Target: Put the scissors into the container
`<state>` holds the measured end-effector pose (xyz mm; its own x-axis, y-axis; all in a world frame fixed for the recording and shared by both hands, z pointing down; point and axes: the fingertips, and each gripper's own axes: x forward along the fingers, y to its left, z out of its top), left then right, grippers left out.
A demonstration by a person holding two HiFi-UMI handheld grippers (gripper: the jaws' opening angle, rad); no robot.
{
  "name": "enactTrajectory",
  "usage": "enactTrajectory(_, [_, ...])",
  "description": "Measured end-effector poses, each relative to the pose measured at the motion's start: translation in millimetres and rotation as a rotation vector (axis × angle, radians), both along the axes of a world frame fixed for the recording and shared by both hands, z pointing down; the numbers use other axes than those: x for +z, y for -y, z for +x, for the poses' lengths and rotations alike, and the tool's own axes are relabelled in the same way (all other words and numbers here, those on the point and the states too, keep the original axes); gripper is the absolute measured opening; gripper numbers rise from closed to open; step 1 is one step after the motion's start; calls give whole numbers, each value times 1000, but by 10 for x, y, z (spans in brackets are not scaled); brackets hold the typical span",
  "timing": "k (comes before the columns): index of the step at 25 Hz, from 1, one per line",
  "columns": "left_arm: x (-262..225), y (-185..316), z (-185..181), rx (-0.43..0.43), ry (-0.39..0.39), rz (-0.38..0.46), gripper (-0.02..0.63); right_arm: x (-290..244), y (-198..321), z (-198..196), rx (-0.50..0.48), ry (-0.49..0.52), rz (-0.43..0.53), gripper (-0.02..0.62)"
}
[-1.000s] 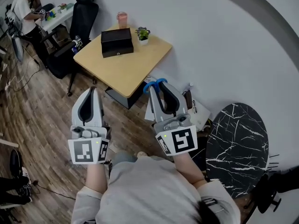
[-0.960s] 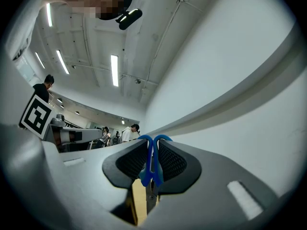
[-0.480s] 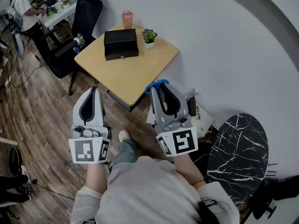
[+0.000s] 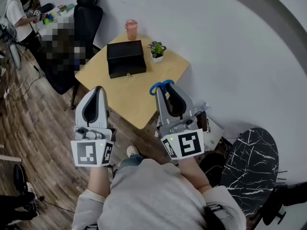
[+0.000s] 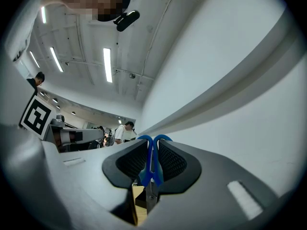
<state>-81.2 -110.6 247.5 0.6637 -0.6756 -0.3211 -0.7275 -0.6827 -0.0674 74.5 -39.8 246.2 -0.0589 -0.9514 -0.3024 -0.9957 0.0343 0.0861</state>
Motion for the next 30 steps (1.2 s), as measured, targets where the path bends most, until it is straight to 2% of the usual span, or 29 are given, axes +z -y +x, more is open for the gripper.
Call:
enactTrajectory(12, [49,896,173,81,12,-1,58,73,826,90,63,25,-11,75])
enactTrajectory(20, [253,1279,351,102,25,-51,58,185,1150,238,83,30,-47,75])
enactTrajectory(25, [308,1450,518,89,37,-61,58,229,1404,387,53,20,-68,75])
enactTrajectory(30, [273,1689,660,38,33,-59,58,240,1751,518,-16,3,-94,75])
